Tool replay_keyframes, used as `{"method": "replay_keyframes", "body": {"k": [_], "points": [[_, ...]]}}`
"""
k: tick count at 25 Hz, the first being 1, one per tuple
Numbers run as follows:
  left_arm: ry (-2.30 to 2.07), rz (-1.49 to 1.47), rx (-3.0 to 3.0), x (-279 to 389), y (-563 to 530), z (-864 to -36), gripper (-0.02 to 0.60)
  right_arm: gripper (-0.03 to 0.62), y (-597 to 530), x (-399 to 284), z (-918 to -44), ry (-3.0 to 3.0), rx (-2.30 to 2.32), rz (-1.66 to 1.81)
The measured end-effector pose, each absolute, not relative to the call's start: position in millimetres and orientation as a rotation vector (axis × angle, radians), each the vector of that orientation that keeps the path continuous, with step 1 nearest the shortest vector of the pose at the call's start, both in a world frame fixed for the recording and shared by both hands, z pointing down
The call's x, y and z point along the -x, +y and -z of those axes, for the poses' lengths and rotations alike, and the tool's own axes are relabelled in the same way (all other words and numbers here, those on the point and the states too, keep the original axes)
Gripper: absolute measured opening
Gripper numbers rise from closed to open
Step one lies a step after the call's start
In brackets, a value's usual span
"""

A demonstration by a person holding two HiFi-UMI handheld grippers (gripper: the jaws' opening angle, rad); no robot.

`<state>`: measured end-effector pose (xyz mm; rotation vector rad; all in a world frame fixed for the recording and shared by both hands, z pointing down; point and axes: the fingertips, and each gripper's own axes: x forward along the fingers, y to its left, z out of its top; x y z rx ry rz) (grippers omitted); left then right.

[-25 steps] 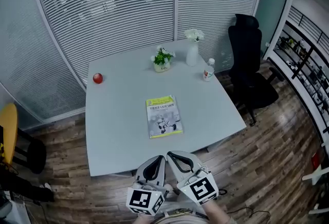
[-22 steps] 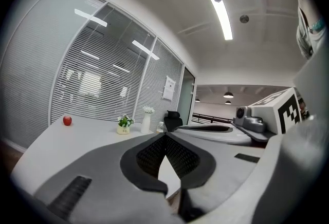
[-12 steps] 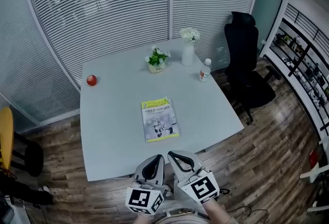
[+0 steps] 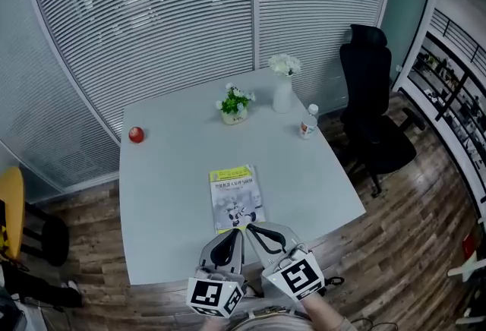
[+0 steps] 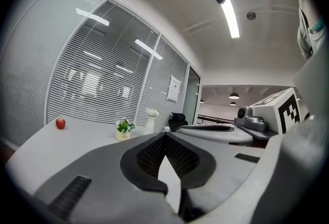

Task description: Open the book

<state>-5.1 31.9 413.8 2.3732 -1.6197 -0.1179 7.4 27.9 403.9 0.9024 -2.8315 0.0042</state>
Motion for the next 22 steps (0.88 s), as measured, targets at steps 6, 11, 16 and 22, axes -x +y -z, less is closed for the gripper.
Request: {"method": "replay_keyframes", "body": {"k": [6,11,16,22], "points": [[-1.672,0.081,-2.334,-0.8,-7.0,-421.4,-0.002,0.000,-13.5,-13.2,-405.1,-2.856,-0.856,-0.034],[-1.717,0.076,-2.310,-5.2,-33.5,-419.6,-0.002,0.000,-40.2,-15.3,-407.6,-2.888,-0.790,-0.031],[-1.755,0.068,-2.284,-9.0,-52.5,-421.4,-0.002,0.000,-58.8,-17.5,-406.4,-2.900,-0.734,-0.035],[-1.795,0.072,-2.248,-10.1,-61.1,-422.9,-0.002,0.000,-69.1,-14.9,-416.8,-2.907,-0.661,-0.028]]}}
